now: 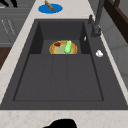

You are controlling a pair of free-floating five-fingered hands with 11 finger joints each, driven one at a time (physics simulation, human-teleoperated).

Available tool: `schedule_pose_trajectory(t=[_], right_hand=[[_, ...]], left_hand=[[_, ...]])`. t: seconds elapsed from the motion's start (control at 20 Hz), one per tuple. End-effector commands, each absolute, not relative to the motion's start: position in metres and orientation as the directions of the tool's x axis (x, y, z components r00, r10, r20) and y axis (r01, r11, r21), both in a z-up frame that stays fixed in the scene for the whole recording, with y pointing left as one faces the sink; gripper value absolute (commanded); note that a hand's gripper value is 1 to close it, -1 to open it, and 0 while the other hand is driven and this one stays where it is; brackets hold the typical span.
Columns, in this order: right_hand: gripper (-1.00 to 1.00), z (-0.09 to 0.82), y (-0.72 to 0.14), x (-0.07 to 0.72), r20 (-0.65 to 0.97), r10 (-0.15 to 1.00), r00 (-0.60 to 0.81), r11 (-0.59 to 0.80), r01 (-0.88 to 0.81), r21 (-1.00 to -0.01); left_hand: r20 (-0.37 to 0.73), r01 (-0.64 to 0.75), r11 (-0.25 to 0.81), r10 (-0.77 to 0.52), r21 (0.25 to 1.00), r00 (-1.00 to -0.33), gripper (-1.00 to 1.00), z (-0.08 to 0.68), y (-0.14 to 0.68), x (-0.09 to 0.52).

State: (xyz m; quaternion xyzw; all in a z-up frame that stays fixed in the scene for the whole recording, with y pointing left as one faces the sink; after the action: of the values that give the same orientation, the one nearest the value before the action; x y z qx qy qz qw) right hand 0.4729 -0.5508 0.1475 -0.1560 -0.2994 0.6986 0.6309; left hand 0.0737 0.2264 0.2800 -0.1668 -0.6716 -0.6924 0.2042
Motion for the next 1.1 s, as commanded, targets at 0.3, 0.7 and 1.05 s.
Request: schedule_pose_trajectory(t=[0.3,0.7,1.05], right_hand=[[1.0,0.164,-0.545,0.473,0.149,0.978,-0.148,-0.011,-0.744,-0.668],[1.0,0.191,-0.5,0.472,0.092,0.99,-0.103,-0.015,-0.746,-0.666],[1.0,0.205,-0.456,0.472,0.086,0.991,-0.101,-0.019,-0.749,-0.662]], left_hand=[[0.505,0.507,-0.014,-0.059,0.862,-0.861,0.0,0.28,0.226,0.074],[0.505,0.507,-0.014,-0.059,0.862,-0.861,0.0,0.28,0.226,0.074],[0.505,0.507,-0.014,-0.059,0.862,-0.861,0.0,0.28,0.226,0.074]])
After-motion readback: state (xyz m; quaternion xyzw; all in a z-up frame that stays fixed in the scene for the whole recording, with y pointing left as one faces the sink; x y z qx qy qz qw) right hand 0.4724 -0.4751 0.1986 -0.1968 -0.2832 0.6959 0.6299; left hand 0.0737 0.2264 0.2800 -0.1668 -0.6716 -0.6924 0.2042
